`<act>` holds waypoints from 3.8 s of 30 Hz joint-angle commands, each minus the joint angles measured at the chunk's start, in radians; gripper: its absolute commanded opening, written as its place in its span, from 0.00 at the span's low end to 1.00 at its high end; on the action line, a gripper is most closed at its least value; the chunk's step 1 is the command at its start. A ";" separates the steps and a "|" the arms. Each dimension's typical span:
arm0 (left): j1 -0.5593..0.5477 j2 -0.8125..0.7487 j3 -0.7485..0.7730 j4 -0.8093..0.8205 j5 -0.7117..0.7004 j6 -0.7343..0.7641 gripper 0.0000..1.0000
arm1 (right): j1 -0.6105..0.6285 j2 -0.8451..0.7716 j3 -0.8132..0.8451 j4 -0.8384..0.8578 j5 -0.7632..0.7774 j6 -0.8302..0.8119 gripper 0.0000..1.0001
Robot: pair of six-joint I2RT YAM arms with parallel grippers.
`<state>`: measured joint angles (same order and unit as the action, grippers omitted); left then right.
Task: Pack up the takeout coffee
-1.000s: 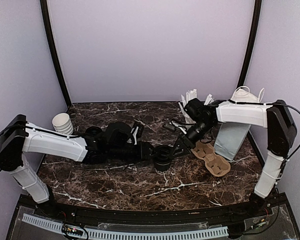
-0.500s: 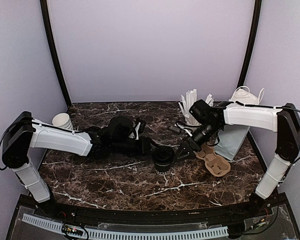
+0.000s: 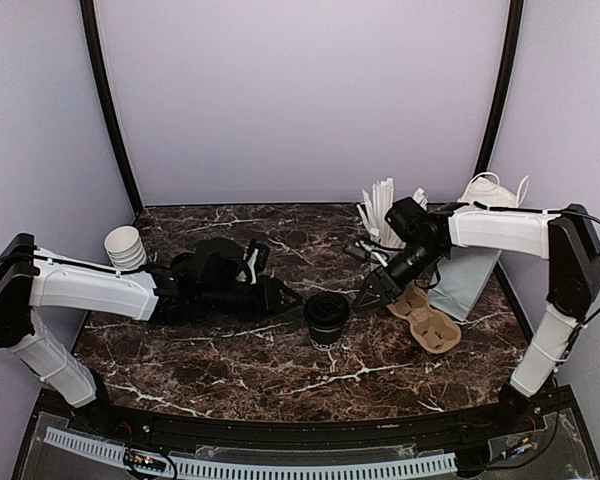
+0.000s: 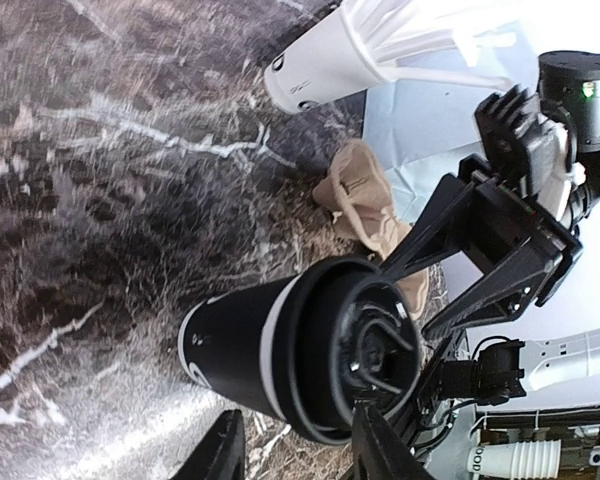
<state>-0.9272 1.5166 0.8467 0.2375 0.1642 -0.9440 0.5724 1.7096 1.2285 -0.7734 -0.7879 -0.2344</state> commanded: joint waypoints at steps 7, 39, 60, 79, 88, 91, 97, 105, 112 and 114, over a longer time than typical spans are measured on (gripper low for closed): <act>0.005 0.067 -0.028 0.138 0.083 -0.090 0.36 | -0.008 0.068 0.059 0.031 -0.019 0.037 0.45; 0.003 -0.010 -0.143 0.200 -0.020 -0.143 0.34 | -0.013 0.110 0.071 0.064 0.018 0.083 0.45; 0.002 0.074 -0.130 0.253 -0.015 -0.182 0.31 | -0.011 0.088 0.063 0.063 0.021 0.073 0.49; -0.002 0.092 -0.104 0.305 0.052 -0.149 0.29 | -0.012 0.084 0.072 0.059 0.023 0.066 0.50; -0.001 0.117 -0.089 0.293 0.064 -0.146 0.29 | -0.009 0.091 0.074 0.059 0.016 0.066 0.51; -0.002 0.128 -0.083 0.279 0.068 -0.145 0.29 | -0.007 0.097 0.079 0.054 0.009 0.064 0.52; -0.002 0.163 -0.079 0.260 0.092 -0.157 0.27 | 0.004 0.124 0.108 0.039 -0.029 0.069 0.59; -0.002 0.197 -0.081 0.233 0.106 -0.160 0.23 | 0.011 0.142 0.078 0.071 0.047 0.109 0.48; -0.001 0.239 -0.160 0.206 0.101 -0.200 0.15 | 0.029 0.201 0.001 0.083 0.354 0.178 0.39; -0.001 0.243 -0.189 0.214 0.094 -0.209 0.15 | 0.029 0.247 0.005 0.058 0.407 0.184 0.39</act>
<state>-0.9169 1.6833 0.7414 0.5941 0.2619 -1.1378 0.5694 1.8076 1.2976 -0.7429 -0.7357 -0.0845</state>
